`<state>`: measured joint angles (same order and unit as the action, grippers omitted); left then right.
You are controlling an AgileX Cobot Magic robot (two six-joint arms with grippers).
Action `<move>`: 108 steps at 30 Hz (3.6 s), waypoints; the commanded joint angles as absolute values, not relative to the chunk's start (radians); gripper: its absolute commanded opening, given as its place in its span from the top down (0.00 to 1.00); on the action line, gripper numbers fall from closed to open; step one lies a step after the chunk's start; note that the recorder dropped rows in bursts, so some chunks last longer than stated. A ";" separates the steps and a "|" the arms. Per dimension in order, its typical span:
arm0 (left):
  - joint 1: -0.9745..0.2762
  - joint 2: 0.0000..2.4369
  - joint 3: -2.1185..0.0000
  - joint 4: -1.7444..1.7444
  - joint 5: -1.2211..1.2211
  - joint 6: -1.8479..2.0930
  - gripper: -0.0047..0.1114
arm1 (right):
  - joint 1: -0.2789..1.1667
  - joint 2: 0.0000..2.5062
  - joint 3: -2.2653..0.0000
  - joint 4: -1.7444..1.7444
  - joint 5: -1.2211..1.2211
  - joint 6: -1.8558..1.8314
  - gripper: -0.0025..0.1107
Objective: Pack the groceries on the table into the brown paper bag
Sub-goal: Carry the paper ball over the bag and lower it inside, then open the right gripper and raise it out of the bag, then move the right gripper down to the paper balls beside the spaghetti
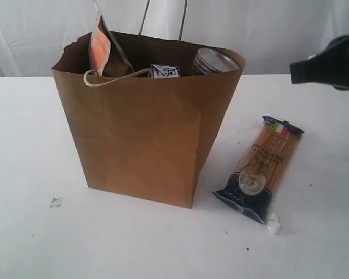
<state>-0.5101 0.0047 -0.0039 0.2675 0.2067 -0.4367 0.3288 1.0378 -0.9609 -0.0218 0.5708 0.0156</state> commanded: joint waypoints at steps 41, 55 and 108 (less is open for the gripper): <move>-0.513 0.000 0.000 0.270 0.211 -0.446 0.95 | 0.657 1.598 -1.481 -0.006 0.608 -0.135 0.98; -0.513 0.000 0.000 0.270 0.211 -0.446 0.95 | 0.657 1.601 -1.481 -0.010 0.565 -0.133 0.67; -0.513 0.000 0.000 0.270 0.211 -0.446 0.95 | 0.541 0.889 -0.792 -0.165 0.883 0.092 0.54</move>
<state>-0.5101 0.0047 -0.0039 0.2675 0.2067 -0.4367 0.5896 0.8917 -0.8393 -0.1897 0.9079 0.0864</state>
